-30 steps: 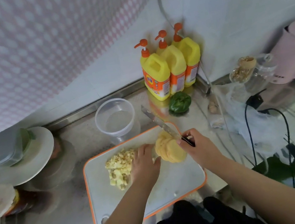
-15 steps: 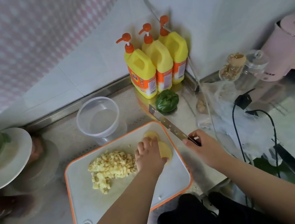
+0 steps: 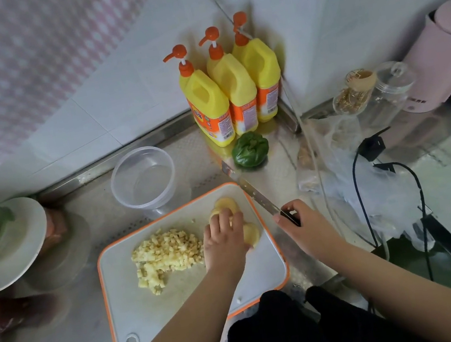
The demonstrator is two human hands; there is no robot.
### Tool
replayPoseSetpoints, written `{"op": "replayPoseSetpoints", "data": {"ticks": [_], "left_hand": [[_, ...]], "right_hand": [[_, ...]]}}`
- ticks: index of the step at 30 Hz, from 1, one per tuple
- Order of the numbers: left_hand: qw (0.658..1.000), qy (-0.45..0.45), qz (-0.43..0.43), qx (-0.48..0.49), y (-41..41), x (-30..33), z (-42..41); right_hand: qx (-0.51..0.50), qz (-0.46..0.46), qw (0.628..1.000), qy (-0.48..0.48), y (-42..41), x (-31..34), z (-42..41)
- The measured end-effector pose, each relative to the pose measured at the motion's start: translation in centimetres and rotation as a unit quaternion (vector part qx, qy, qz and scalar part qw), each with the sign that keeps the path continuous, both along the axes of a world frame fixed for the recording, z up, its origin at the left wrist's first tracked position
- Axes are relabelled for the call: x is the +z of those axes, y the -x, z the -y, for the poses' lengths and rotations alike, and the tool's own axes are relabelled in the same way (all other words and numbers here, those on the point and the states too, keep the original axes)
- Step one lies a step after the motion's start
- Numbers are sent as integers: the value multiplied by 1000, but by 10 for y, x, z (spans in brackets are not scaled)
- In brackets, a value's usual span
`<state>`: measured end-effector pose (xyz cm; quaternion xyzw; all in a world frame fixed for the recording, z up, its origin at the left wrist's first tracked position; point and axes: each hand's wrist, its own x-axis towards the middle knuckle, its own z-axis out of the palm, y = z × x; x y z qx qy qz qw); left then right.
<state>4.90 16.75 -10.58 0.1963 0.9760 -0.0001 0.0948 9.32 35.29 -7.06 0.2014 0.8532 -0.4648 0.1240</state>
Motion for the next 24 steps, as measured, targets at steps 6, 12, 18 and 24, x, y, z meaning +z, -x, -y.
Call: {"op": "replayPoseSetpoints", "data": {"ticks": [6,12,18,24], "left_hand": [[997,-60,38,5,-18,3,13],[997,-53,3,-55,-12,1,21],[989,-16,-86,-115,-1,1,15],[996,-63,64,-8,5,7,12]], "right_hand": [[2,5,1000,9,-1,0,8],[-2,3,1000,27,-2,-7,13],[-5,1,1000,28,-2,-13,16],[-22,-3,1000,18,-1,-15,16]]}}
